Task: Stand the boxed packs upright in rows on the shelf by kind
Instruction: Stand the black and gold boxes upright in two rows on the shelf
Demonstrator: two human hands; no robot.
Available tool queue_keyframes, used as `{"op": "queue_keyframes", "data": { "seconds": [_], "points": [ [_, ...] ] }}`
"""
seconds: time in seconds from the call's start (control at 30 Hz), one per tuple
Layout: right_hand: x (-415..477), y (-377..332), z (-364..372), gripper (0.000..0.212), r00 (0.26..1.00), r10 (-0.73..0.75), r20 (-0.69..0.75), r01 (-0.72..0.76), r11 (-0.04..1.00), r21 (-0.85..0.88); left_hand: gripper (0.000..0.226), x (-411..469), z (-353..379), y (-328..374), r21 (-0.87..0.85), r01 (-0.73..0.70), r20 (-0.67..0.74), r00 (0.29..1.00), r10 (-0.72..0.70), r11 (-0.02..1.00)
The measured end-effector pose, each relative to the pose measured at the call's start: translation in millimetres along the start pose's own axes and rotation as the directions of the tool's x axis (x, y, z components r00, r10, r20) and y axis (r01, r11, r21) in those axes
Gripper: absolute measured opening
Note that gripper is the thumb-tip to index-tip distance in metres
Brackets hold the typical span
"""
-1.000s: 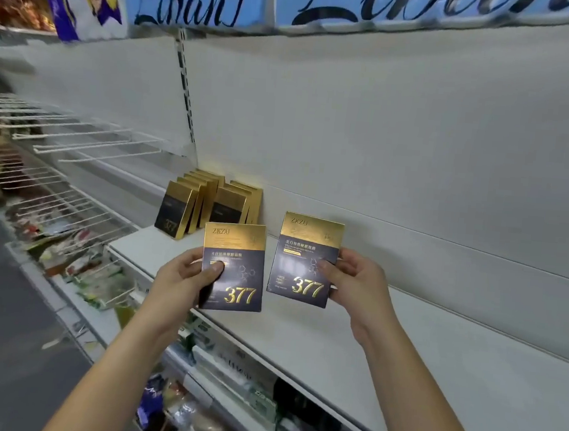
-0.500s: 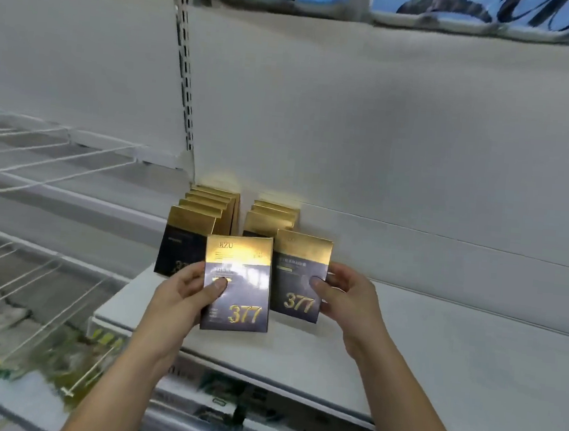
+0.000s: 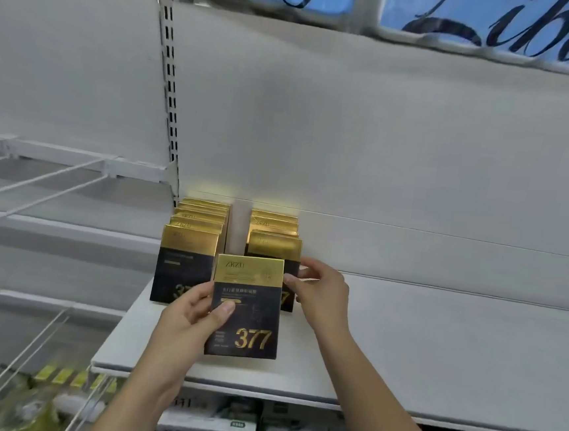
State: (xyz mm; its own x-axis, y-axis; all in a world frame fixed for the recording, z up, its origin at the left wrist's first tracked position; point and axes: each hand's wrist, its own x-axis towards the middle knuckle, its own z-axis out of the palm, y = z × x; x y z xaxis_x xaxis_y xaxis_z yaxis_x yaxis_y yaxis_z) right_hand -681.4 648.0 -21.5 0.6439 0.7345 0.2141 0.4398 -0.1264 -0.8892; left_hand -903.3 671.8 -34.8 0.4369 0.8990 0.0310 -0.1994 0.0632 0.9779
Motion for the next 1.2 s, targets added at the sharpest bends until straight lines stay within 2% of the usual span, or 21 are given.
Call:
{"op": "queue_keyframes", "data": {
  "seconds": [0.23, 0.4, 0.47, 0.5, 0.57, 0.63, 0.7, 0.8, 1.0, 1.2],
  "points": [
    [0.6, -1.5, 7.2, 0.038, 1.000, -0.019, -0.012, 0.019, 0.998, -0.059, 0.054, -1.5, -5.1, 3.8, 0.048, -0.027, 0.014, 1.000, 0.026, 0.998],
    [-5.7, -12.0, -0.4, 0.051, 0.998, 0.058, 0.017, -0.057, 0.997, -0.045, 0.064, 1.3, -2.1, 7.3, 0.103, -0.040, 0.004, 0.999, 0.040, 0.994],
    [-18.8, -15.8, -11.5, 0.046, 0.998, 0.045, -0.049, -0.046, 0.998, -0.033, 0.062, 3.2, -0.9, 6.9, 0.116, -0.050, -0.002, 0.999, 0.050, 0.992],
    [-27.1, -16.8, -17.7, 0.038, 0.997, 0.033, -0.066, -0.031, 0.999, 0.036, 0.061, 4.0, 0.1, 6.5, 0.124, -0.053, -0.001, 0.999, 0.053, 0.991],
    [-44.8, -18.1, -28.5, 0.023, 0.998, 0.055, 0.034, -0.062, 0.962, 0.265, 0.060, 6.5, 3.6, 4.2, 0.128, -0.050, -0.003, 0.999, 0.051, 0.991],
    [-59.4, -19.5, -31.8, 0.022, 0.972, 0.054, 0.230, -0.134, 0.928, 0.349, 0.057, 9.9, 9.2, 2.2, 0.125, -0.052, -0.010, 0.998, 0.054, 0.991],
    [-63.9, -16.0, -30.8, 0.025, 0.962, 0.043, 0.271, -0.130, 0.942, 0.310, 0.054, 13.1, 15.6, 2.0, 0.136, -0.060, -0.018, 0.998, 0.063, 0.989],
    [-59.5, -12.2, -32.7, 0.026, 0.973, 0.050, 0.223, -0.116, 0.948, 0.296, 0.039, 15.6, 20.7, 1.3, 0.204, -0.068, 0.001, 0.998, 0.069, 0.977],
    [-42.9, 0.3, -27.3, 0.024, 0.986, 0.069, 0.154, -0.104, 0.968, 0.230, 0.048, 13.4, 12.3, 8.1, 0.361, -0.041, -0.059, 0.996, 0.066, 0.932],
    [-27.4, 5.5, -11.0, 0.025, 0.990, 0.077, 0.118, -0.099, 0.976, 0.192, 0.044, 10.0, 5.3, 13.3, 0.370, -0.050, -0.078, 0.993, 0.085, 0.928]
  ]
}}
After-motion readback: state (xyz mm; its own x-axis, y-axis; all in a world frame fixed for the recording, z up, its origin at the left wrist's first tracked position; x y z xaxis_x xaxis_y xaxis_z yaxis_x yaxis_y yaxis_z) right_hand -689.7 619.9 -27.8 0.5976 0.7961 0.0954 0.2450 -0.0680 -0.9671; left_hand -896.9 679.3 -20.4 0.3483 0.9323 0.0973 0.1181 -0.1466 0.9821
